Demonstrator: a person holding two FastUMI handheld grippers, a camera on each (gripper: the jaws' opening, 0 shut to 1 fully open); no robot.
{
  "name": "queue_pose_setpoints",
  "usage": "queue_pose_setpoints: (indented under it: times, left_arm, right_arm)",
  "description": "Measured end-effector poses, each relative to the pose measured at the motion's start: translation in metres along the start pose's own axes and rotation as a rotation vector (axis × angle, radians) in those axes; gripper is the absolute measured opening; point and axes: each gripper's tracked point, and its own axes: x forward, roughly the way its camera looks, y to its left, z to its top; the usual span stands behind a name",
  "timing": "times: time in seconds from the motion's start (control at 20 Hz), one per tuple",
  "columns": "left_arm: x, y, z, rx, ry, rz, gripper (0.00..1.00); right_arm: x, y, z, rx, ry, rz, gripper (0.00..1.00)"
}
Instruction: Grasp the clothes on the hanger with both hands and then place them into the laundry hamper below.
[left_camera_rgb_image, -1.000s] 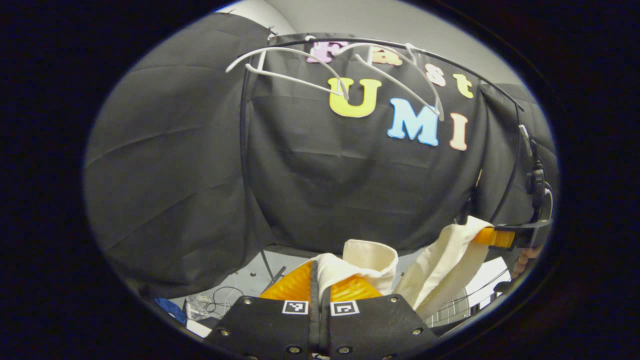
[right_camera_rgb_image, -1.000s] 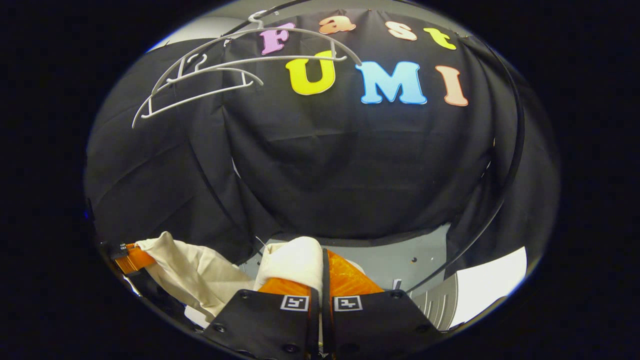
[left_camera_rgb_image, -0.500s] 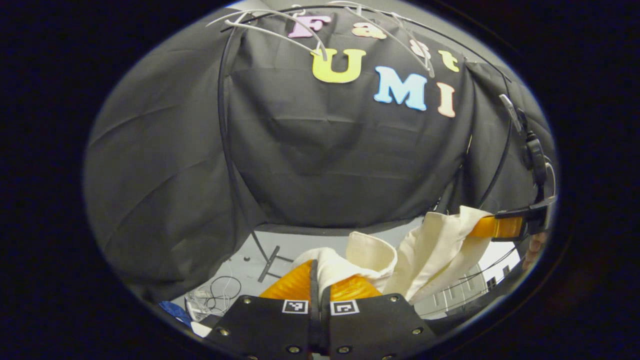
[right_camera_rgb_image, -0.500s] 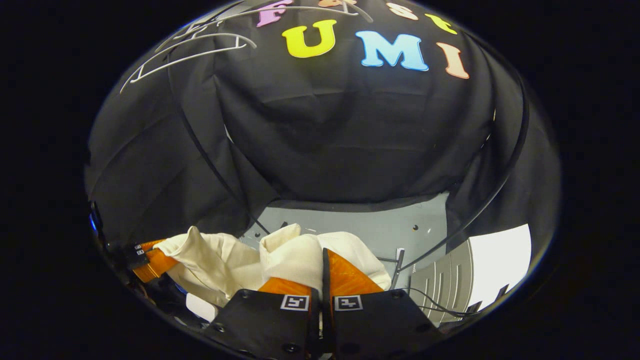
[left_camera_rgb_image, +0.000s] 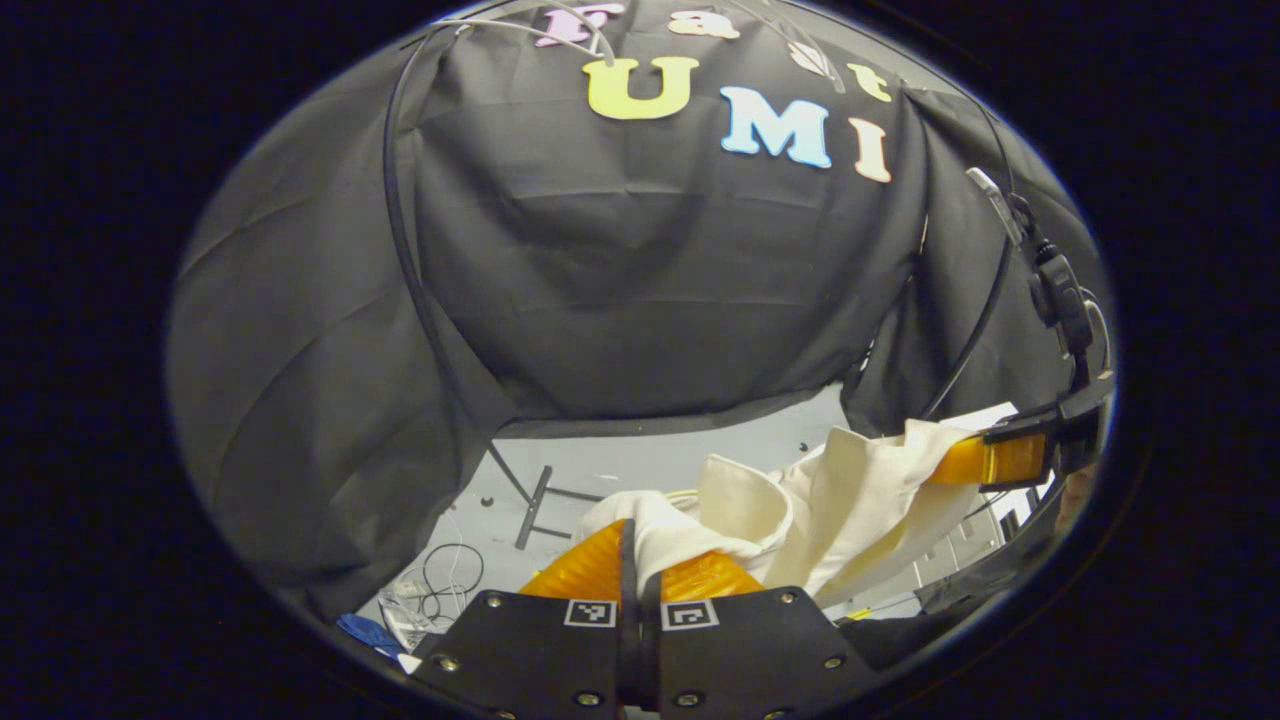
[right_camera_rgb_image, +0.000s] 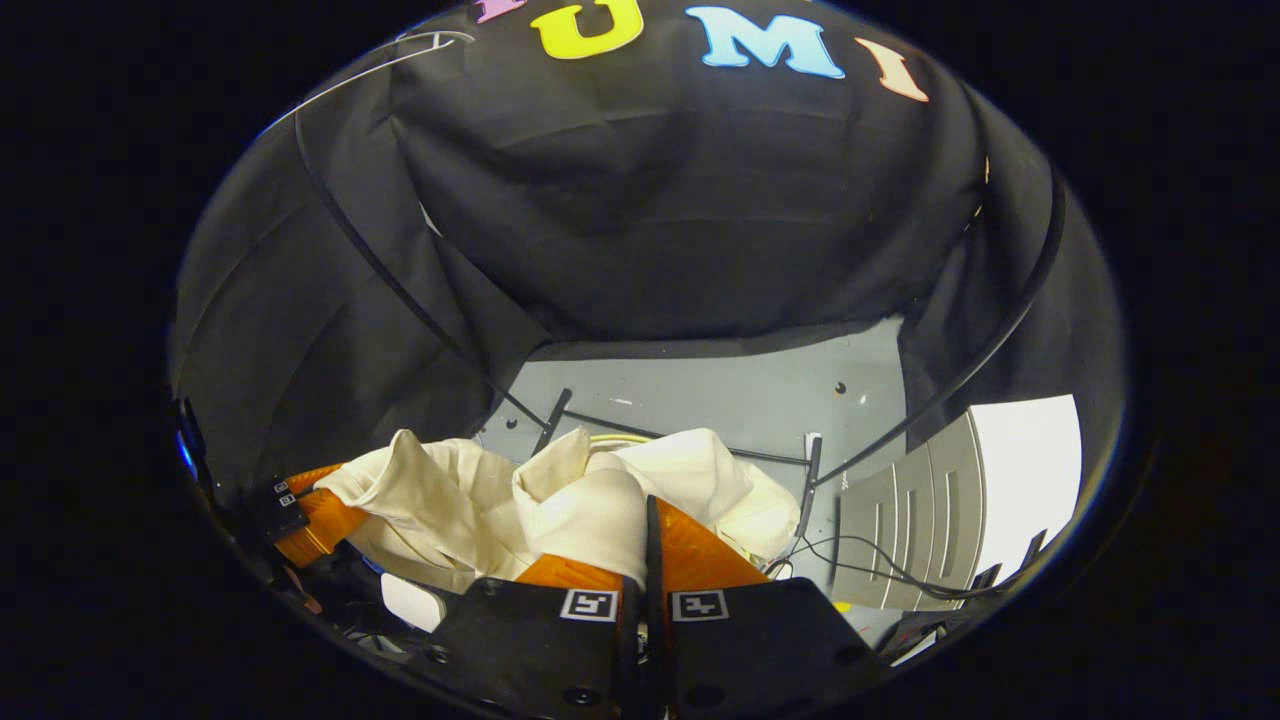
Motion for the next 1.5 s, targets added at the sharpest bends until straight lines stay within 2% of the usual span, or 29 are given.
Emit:
queue_pose_setpoints:
  times: [0.15,0.25,0.4,0.45,0.5,0.65,0.7,0.75,0.85,0.9,1.2,1.5]
  left_arm:
    - [0.011,-0.004,-0.011,-0.006,0.029,-0.006,0.0]
    - [0.007,-0.001,-0.011,-0.002,0.04,0.008,0.03]
    - [0.008,-0.001,-0.018,-0.009,0.073,0.013,0.0]
    - [0.009,0.003,-0.021,-0.006,0.087,0.033,0.05]
    - [0.008,0.004,-0.025,-0.01,0.103,0.04,0.06]
    - [-0.005,-0.009,-0.034,-0.059,0.163,0.008,0.61]
    - [-0.009,-0.008,-0.036,-0.063,0.175,0.018,0.8]
    - [-0.012,-0.005,-0.037,-0.06,0.175,0.037,0.98]
    - [-0.013,0.0,-0.041,-0.065,0.179,0.06,0.99]
    - [-0.017,-0.001,-0.043,-0.074,0.183,0.068,0.99]
    - [-0.045,-0.007,-0.036,-0.099,0.167,0.164,0.98]
    - [-0.048,-0.027,0.001,-0.133,0.058,0.246,0.98]
  right_arm:
    - [0.012,-0.002,-0.008,0.002,0.03,-0.001,0.08]
    - [0.016,0.0,-0.015,0.01,0.046,0.007,0.11]
    - [0.017,-0.001,-0.022,0.029,0.068,0.009,0.11]
    - [0.017,0.002,-0.028,0.033,0.084,0.02,0.13]
    - [0.018,0.005,-0.034,0.029,0.107,0.042,0.22]
    - [0.012,0.007,-0.044,0.016,0.132,0.079,1.0]
    - [0.006,0.005,-0.042,0.02,0.126,0.082,0.93]
    - [0.001,0.004,-0.042,0.029,0.116,0.085,0.93]
    - [-0.011,-0.007,-0.037,0.043,0.096,0.082,0.93]
    - [-0.016,-0.016,-0.033,0.044,0.084,0.078,0.98]
    - [-0.055,-0.08,-0.006,0.043,-0.005,0.06,0.98]
    - [-0.099,-0.147,0.012,0.011,-0.123,0.065,0.98]
